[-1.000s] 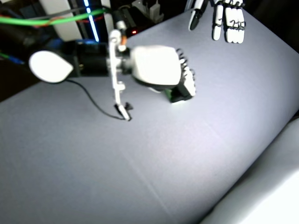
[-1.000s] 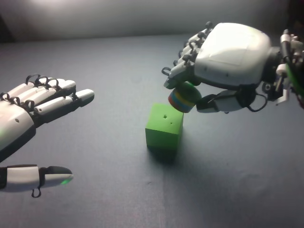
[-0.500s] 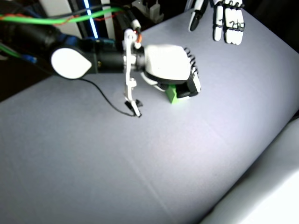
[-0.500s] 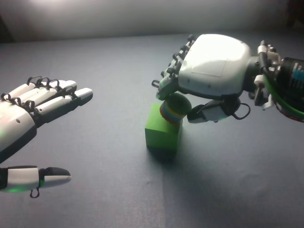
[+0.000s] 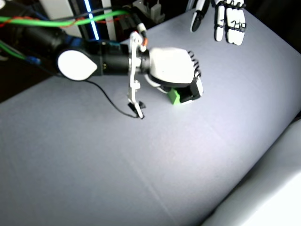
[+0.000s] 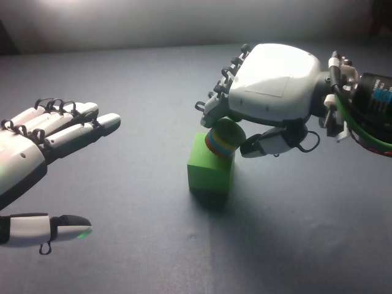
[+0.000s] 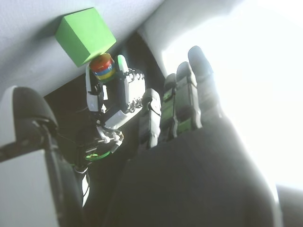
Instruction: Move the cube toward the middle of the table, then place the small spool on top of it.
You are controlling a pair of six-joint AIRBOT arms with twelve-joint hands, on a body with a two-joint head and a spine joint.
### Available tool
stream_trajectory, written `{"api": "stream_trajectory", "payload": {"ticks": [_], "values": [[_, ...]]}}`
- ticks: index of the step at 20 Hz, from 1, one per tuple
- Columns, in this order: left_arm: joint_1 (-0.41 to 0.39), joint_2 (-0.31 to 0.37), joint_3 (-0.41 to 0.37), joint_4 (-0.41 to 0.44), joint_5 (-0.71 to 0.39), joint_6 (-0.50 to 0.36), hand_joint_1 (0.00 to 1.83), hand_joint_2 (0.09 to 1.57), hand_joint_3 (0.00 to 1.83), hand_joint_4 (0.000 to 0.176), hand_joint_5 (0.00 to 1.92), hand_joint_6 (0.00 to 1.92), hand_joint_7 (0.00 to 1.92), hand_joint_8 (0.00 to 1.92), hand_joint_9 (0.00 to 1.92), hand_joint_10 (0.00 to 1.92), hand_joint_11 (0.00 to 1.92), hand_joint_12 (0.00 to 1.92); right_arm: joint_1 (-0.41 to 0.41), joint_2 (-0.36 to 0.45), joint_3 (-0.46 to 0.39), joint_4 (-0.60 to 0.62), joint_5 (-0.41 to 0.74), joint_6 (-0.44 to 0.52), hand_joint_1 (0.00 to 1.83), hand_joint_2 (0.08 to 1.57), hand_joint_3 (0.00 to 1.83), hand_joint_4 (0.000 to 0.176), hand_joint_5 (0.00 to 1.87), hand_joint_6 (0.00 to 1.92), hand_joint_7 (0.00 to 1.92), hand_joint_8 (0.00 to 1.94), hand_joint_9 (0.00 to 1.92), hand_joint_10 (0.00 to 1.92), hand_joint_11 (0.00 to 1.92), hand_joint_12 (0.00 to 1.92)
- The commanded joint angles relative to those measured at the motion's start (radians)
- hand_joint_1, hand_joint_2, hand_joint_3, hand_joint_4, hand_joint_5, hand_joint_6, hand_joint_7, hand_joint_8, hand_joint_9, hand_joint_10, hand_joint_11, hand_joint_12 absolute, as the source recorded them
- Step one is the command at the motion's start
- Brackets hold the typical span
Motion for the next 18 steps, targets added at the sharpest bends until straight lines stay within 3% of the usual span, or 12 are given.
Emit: {"api": "stream_trajectory", "payload": {"ticks": [1, 3, 6, 9, 12, 13, 14, 15, 16, 18], "values": [[-0.009, -0.005, 0.004, -0.005, -0.123, -0.001, 0.88, 0.96, 0.0, 0.134, 0.11, 0.0, 0.07, 0.0, 0.08, 0.0, 0.0, 0.49, 0.015, 0.001, 0.0, 0.022, 0.097, -0.008, 1.21, 0.9, 0.0, 0.0, 0.92, 0.08, 0.81, 1.09, 0.88, 1.32, 0.86, 1.61], [-0.009, -0.006, 0.004, -0.005, -0.123, -0.001, 0.88, 0.96, 0.0, 0.142, 0.12, 0.0, 0.07, 0.0, 0.07, 0.0, 0.0, 0.45, 0.015, 0.001, -0.002, 0.022, 0.097, -0.008, 1.19, 0.88, 0.0, 0.0, 0.84, 0.01, 0.73, 1.02, 0.81, 1.31, 0.8, 1.6], [-0.009, -0.006, 0.004, -0.006, -0.123, -0.001, 0.88, 0.95, 0.0, 0.144, 0.11, 0.0, 0.07, 0.0, 0.08, 0.0, 0.0, 0.43, 0.015, 0.001, -0.005, 0.022, 0.097, -0.008, 1.13, 0.86, 0.0, 0.0, 0.66, 0.0, 0.62, 0.69, 0.66, 1.04, 0.63, 1.39], [-0.009, -0.007, 0.004, -0.007, -0.123, -0.002, 0.89, 0.96, 0.0, 0.123, 0.1, 0.0, 0.08, 0.0, 0.09, 0.0, 0.0, 0.46, 0.015, 0.001, -0.005, 0.024, 0.097, -0.008, 1.09, 0.89, 0.0, 0.0, 0.52, 0.0, 0.64, 0.23, 0.64, 0.76, 0.51, 1.3], [-0.009, -0.009, 0.004, -0.008, -0.125, -0.003, 0.87, 0.96, 0.0, 0.128, 0.09, 0.0, 0.08, 0.0, 0.09, 0.0, 0.0, 0.43, 0.015, 0.001, -0.012, 0.032, 0.098, -0.008, 1.08, 0.89, 0.0, 0.0, 0.46, 0.0, 0.67, 0.07, 0.65, 0.65, 0.53, 1.26], [-0.009, -0.008, 0.003, -0.008, -0.128, -0.003, 0.88, 0.96, 0.0, 0.128, 0.1, 0.0, 0.07, 0.0, 0.09, 0.0, 0.0, 0.43, 0.015, 0.001, -0.018, 0.036, 0.1, -0.008, 1.06, 0.87, 0.0, 0.0, 0.43, 0.0, 0.61, 0.02, 0.62, 0.5, 0.44, 1.19], [-0.008, -0.008, 0.002, -0.01, -0.132, -0.005, 0.89, 0.95, 0.0, 0.125, 0.11, 0.0, 0.08, 0.0, 0.09, 0.0, 0.0, 0.45, 0.015, 0.003, -0.029, 0.046, 0.113, -0.008, 1.02, 0.91, 0.0, 0.012, 0.31, 0.0, 0.46, 0.0, 0.49, 0.26, 0.15, 1.18], [-0.006, -0.007, 0.001, -0.013, -0.138, -0.007, 0.89, 0.96, 0.0, 0.122, 0.11, 0.0, 0.07, 0.0, 0.08, 0.0, 0.0, 0.44, 0.015, 0.017, -0.044, 0.067, 0.138, -0.008, 1.0, 0.93, 0.0, 0.049, 0.2, 0.0, 0.33, 0.0, 0.36, 0.13, 0.03, 1.07], [-0.004, -0.006, 0.0, -0.017, -0.149, -0.008, 0.88, 0.96, 0.0, 0.126, 0.11, 0.0, 0.07, 0.0, 0.08, 0.0, 0.0, 0.43, 0.013, 0.051, -0.06, 0.088, 0.164, -0.008, 1.0, 0.95, 0.0, 0.032, 0.15, 0.0, 0.3, 0.0, 0.34, 0.06, 0.01, 1.03], [0.003, -0.001, -0.005, -0.022, -0.193, -0.023, 0.91, 0.96, 0.0, 0.145, 0.11, 0.0, 0.06, 0.0, 0.06, 0.0, 0.0, 0.41, -0.009, 0.13, -0.099, 0.131, 0.23, -0.007, 0.9, 0.97, 0.01, 0.076, 0.04, 0.0, 0.17, 0.0, 0.23, 0.0, 0.0, 0.89]]}}
